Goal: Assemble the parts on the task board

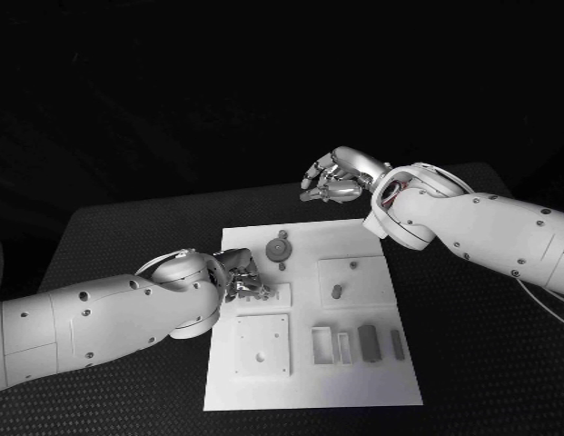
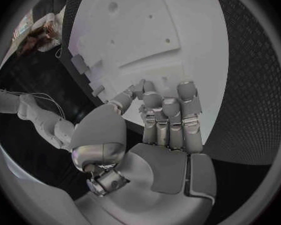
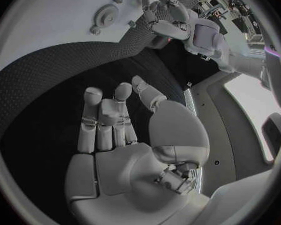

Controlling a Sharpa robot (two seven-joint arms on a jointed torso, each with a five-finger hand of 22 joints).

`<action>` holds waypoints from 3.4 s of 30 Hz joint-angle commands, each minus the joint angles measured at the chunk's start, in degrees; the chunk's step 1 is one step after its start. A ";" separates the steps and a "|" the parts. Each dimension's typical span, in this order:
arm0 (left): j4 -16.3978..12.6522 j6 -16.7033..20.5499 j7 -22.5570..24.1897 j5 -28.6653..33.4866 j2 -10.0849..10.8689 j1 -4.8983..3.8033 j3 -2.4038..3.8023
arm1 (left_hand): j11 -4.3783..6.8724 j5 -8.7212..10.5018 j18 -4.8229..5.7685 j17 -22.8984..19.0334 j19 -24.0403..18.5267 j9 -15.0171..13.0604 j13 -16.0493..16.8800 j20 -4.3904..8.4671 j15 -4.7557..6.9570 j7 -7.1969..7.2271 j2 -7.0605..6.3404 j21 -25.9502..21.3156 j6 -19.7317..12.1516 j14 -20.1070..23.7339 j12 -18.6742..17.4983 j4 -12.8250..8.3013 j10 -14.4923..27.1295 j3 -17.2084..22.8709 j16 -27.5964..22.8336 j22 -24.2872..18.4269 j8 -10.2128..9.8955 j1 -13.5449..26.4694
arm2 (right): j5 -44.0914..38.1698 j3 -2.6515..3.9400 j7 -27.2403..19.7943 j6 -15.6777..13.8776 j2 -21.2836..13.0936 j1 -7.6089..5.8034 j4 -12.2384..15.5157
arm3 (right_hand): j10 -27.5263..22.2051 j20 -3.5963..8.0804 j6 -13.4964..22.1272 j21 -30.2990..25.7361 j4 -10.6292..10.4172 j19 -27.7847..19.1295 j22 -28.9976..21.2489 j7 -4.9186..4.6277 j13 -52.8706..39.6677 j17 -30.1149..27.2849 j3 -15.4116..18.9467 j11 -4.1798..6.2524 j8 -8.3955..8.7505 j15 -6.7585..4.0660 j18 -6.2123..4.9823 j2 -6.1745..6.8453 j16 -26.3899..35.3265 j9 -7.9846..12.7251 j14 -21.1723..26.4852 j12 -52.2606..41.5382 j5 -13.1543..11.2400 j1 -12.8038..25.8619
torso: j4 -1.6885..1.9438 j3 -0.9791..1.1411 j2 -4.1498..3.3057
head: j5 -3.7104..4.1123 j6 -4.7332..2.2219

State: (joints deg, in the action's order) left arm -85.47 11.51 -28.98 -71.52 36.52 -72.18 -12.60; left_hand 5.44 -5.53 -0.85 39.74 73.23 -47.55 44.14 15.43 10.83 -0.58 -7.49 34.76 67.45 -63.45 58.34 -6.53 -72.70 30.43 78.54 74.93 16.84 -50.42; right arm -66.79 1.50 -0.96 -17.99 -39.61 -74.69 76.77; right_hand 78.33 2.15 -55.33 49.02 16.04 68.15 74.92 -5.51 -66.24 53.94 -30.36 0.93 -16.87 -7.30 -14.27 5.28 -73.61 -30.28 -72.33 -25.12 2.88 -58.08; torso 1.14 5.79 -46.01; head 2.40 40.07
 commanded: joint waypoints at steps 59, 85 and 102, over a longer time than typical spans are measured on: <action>0.19 0.52 0.66 3.37 0.49 0.08 0.07 | 0.21 -7.89 -1.27 -0.17 -0.60 -0.47 0.21 0.29 0.44 -0.13 6.27 -0.41 -0.01 0.46 0.58 -2.00 0.72 -7.81 0.84 1.22 -0.34 1.75 | 0.17 0.03 -0.36 0.91 0.03 0.03 -0.09 | -0.35 0.35 0.39 -0.36 -0.21 0.15 0.84 -0.12 -0.08 0.04 0.23 -0.01 0.31 0.17 -0.73 -0.01 0.29 -0.16 0.16 0.23 -0.08 0.69 | 0.00 -0.02 -0.01 | -0.03 0.05; 0.23 -0.39 1.39 4.85 0.53 0.09 0.11 | 0.12 -19.89 -1.02 -0.45 -0.32 -0.59 0.00 0.33 0.32 -0.19 8.07 -0.08 0.24 0.33 0.59 -7.79 0.56 -7.29 0.87 1.15 -0.34 1.38 | 0.17 0.03 -0.35 1.09 0.07 0.23 -0.21 | -0.33 0.35 0.38 -0.36 -0.21 0.17 0.85 -0.12 -0.09 0.05 0.21 0.00 0.32 0.16 -0.73 -0.06 0.28 -0.19 0.14 0.22 -0.09 0.69 | 0.04 -0.04 -0.03 | 0.01 0.15; 0.57 -1.12 1.50 7.31 0.49 0.08 0.15 | -0.06 -14.29 -0.89 -0.48 -0.22 -0.68 -0.02 0.30 0.15 -0.38 10.02 0.03 -0.11 0.33 0.70 -9.50 0.51 -5.47 1.05 1.15 -0.53 -2.85 | 0.17 0.03 -0.36 1.11 0.09 0.27 -0.25 | -0.33 0.35 0.38 -0.37 -0.22 0.18 0.86 -0.12 -0.10 0.05 0.22 0.00 0.33 0.16 -0.73 -0.06 0.28 -0.21 0.14 0.23 -0.08 0.71 | 0.00 -0.02 0.00 | 0.03 0.15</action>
State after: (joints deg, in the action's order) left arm -84.84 11.43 -28.15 -65.07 37.12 -72.09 -12.50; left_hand 5.62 -20.11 -1.13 39.35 72.68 -48.17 44.20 15.33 10.86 -0.69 0.09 34.60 67.56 -63.10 58.97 -12.31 -72.28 20.85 79.20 74.92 16.57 -50.45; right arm -66.71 1.50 -0.96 -17.50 -39.56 -74.45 76.49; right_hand 78.33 2.15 -55.35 49.02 16.04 68.14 74.92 -5.50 -66.28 53.94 -30.36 0.93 -16.87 -7.30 -14.28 5.28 -73.61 -30.38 -72.33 -25.12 2.88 -58.09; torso 1.13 5.76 -46.03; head 2.44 40.23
